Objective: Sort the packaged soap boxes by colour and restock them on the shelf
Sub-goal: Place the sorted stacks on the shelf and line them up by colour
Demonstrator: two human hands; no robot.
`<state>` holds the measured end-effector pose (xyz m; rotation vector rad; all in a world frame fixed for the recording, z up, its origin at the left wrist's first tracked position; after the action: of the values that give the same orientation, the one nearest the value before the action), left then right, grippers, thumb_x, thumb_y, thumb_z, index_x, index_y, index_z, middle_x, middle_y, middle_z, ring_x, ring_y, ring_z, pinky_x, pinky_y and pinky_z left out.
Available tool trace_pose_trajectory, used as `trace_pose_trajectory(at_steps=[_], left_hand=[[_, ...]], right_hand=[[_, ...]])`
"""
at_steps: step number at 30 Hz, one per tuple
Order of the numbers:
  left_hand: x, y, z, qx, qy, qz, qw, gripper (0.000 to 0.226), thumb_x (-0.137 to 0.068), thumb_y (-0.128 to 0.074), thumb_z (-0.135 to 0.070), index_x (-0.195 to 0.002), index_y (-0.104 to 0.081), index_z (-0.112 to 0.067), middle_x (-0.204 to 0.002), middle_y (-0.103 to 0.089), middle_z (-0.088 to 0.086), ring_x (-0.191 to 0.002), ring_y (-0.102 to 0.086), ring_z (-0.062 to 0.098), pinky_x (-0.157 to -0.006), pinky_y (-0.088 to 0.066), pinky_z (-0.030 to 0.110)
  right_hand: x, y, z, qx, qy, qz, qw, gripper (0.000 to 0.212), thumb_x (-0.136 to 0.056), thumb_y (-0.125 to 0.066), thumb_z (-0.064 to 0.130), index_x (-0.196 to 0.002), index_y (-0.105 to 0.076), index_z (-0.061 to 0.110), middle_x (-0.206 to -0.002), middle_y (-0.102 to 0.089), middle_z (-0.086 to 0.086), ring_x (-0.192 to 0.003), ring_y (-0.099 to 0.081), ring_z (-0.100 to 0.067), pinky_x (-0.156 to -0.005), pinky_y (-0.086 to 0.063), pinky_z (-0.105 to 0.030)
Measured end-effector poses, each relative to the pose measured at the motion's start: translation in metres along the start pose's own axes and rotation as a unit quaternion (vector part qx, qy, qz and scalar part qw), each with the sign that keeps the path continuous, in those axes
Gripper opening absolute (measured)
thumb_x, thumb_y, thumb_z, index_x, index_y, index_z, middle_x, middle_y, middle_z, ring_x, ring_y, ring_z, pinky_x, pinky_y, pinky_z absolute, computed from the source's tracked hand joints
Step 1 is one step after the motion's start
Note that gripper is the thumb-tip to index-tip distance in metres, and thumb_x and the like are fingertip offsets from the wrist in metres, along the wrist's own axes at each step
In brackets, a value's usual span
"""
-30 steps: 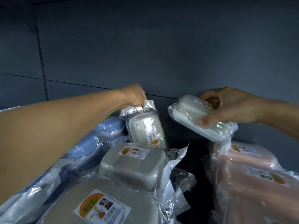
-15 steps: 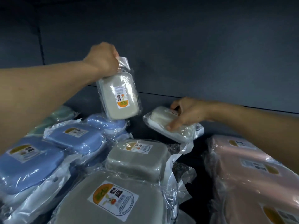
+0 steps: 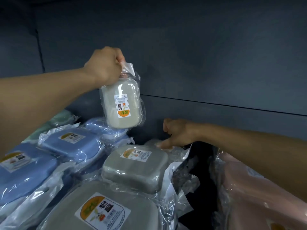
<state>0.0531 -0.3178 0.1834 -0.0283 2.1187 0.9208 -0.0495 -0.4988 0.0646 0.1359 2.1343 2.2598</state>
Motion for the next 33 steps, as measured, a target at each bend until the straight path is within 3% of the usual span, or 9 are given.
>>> trace_pose_trajectory(at_steps=[7,13,17,20,22,25,27,29,33], left_hand=[[0.0,-0.006,-0.023,0.009,-0.007,0.009,1.0,0.028,-0.086,-0.042,-0.004,-0.073,-0.054,-0.025,-0.089,-0.06,0.0,-0.086,-0.056,0.023,-0.076,-0.047,0.032],[0.004,-0.008,-0.061,0.048,-0.058,0.03,0.997,0.029,-0.087,-0.043,-0.004,-0.072,-0.054,-0.025,-0.072,-0.056,-0.01,-0.078,-0.054,0.016,-0.065,-0.041,0.024],[0.017,-0.011,-0.087,0.085,-0.121,0.074,0.986,0.028,-0.088,-0.044,-0.003,-0.074,-0.056,-0.024,-0.068,-0.055,-0.012,-0.067,-0.051,0.01,-0.054,-0.039,0.018],[0.027,-0.011,-0.093,0.066,-0.131,0.082,0.986,0.018,-0.091,-0.053,-0.013,-0.106,-0.058,-0.022,-0.096,-0.063,-0.006,-0.094,-0.058,0.017,-0.077,-0.046,0.022],[0.031,-0.01,-0.088,0.045,-0.077,0.114,0.989,0.054,-0.089,-0.061,-0.019,-0.137,-0.038,-0.02,-0.131,-0.052,0.001,-0.12,-0.049,0.021,-0.094,-0.04,0.026],[0.042,-0.015,-0.08,0.094,0.006,0.247,0.964,0.094,-0.079,-0.075,-0.02,-0.151,-0.013,-0.018,-0.148,-0.036,0.006,-0.132,-0.038,0.022,-0.094,-0.033,0.024],[0.05,-0.022,-0.08,0.096,0.006,0.287,0.953,0.098,-0.073,-0.08,-0.022,-0.149,-0.018,-0.016,-0.14,-0.045,0.003,-0.126,-0.045,0.02,-0.096,-0.038,0.025],[0.055,-0.029,-0.084,0.08,-0.02,0.26,0.962,0.088,-0.067,-0.085,-0.028,-0.136,-0.032,-0.017,-0.122,-0.056,0.0,-0.111,-0.054,0.019,-0.092,-0.046,0.029],[0.056,-0.034,-0.088,0.011,-0.052,0.219,0.974,0.08,-0.062,-0.086,-0.033,-0.127,-0.041,-0.016,-0.114,-0.056,-0.002,-0.102,-0.055,0.019,-0.08,-0.046,0.029]], right_hand=[[0.021,0.053,-0.015,-0.155,0.004,-0.128,0.98,0.055,-0.08,-0.072,0.038,-0.125,-0.048,0.018,-0.113,-0.058,0.002,-0.106,-0.058,-0.015,-0.096,-0.047,-0.031],[0.039,0.084,-0.007,-0.379,0.03,-0.164,0.91,0.076,-0.076,-0.074,0.035,-0.138,-0.036,0.016,-0.112,-0.064,0.003,-0.106,-0.06,-0.009,-0.092,-0.048,-0.028],[0.04,0.082,0.004,-0.458,0.036,-0.17,0.872,0.047,-0.077,-0.076,0.024,-0.116,-0.053,0.013,-0.107,-0.07,-0.005,-0.097,-0.067,-0.016,-0.087,-0.056,-0.037],[0.047,0.083,0.002,-0.472,0.008,-0.2,0.859,0.032,-0.076,-0.077,0.015,-0.099,-0.055,0.015,-0.092,-0.069,-0.002,-0.085,-0.068,-0.017,-0.075,-0.059,-0.036],[0.052,0.086,-0.005,-0.494,-0.021,-0.217,0.842,0.025,-0.075,-0.077,0.011,-0.094,-0.059,0.013,-0.088,-0.07,-0.003,-0.08,-0.069,-0.018,-0.067,-0.059,-0.034],[0.061,0.09,-0.015,-0.559,-0.071,-0.229,0.793,0.025,-0.075,-0.075,0.011,-0.098,-0.064,0.008,-0.085,-0.072,-0.007,-0.076,-0.07,-0.019,-0.066,-0.058,-0.034],[0.065,0.092,-0.015,-0.613,-0.08,-0.221,0.754,0.027,-0.078,-0.073,0.011,-0.103,-0.064,0.007,-0.093,-0.072,-0.01,-0.08,-0.071,-0.022,-0.07,-0.058,-0.038],[0.066,0.09,-0.009,-0.646,-0.068,-0.199,0.734,0.028,-0.081,-0.07,0.012,-0.108,-0.064,0.007,-0.1,-0.072,-0.012,-0.085,-0.071,-0.023,-0.071,-0.059,-0.038],[0.072,0.078,-0.005,-0.606,-0.068,-0.159,0.777,0.02,-0.088,-0.064,0.027,-0.101,-0.065,0.012,-0.099,-0.07,-0.009,-0.092,-0.067,-0.025,-0.082,-0.056,-0.039]])
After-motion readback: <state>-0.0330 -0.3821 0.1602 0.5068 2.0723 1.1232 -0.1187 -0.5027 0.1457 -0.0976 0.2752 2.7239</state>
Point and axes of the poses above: each hand's wrist, its own x-axis away from the middle knuckle, its own y-axis out of the back of the hand, z = x × y, the point moved 3 cm from there along -x, towards the middle knuckle
